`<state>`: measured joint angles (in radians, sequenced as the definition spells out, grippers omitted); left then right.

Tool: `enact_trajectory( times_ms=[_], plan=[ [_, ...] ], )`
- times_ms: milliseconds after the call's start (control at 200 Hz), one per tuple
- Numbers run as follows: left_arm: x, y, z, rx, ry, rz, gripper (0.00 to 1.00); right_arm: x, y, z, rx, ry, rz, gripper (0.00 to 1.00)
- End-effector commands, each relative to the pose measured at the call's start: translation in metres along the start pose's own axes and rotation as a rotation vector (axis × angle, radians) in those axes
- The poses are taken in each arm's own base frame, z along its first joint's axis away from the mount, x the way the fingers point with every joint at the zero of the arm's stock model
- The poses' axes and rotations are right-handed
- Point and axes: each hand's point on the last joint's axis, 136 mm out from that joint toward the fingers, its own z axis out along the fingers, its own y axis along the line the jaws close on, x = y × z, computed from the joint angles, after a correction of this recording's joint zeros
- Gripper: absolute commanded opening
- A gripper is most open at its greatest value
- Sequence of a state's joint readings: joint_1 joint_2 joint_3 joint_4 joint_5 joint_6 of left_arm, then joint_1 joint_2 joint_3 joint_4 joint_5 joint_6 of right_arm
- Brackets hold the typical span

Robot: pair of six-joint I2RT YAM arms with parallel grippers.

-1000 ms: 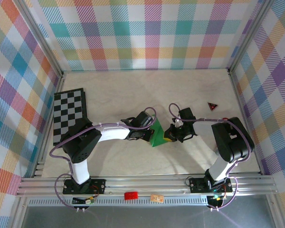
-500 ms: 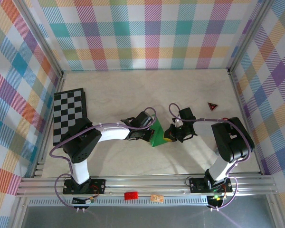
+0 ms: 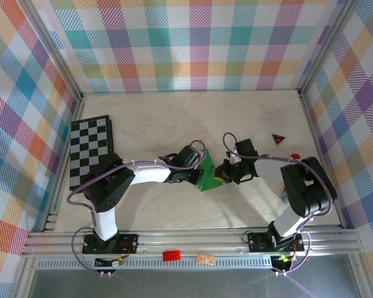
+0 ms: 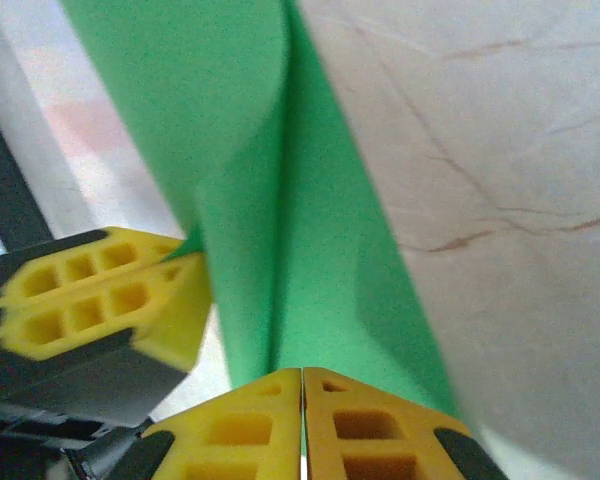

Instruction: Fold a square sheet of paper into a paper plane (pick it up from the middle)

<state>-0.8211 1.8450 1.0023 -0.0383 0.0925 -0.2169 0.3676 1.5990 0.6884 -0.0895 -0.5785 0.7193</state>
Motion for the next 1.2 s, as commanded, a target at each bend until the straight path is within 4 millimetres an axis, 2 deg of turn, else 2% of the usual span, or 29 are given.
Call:
enact_trajectory(
  times_ms=[0,335,495,735,900,1195],
  plan=[
    [0.019,0.009,0.012,-0.008,0.073,0.009,0.00,-0.006,0.018,-0.008,-0.045,-0.033,-0.027,0.11],
    [0.021,0.009,0.012,-0.011,0.079,0.008,0.00,-0.018,0.040,-0.001,-0.157,-0.022,-0.001,0.05],
    [0.023,0.011,0.013,-0.018,0.086,0.004,0.00,-0.022,0.036,0.008,-0.134,-0.004,0.022,0.03],
    [0.025,0.011,0.013,-0.021,0.094,0.001,0.00,-0.022,0.039,0.019,-0.134,0.023,0.017,0.03],
    [0.025,0.011,0.014,-0.020,0.099,0.002,0.00,-0.022,0.033,0.025,-0.116,0.034,0.024,0.03],
    [0.027,0.013,0.012,-0.030,0.105,0.002,0.00,-0.011,-0.001,0.034,-0.006,0.051,0.066,0.03]
  ],
)
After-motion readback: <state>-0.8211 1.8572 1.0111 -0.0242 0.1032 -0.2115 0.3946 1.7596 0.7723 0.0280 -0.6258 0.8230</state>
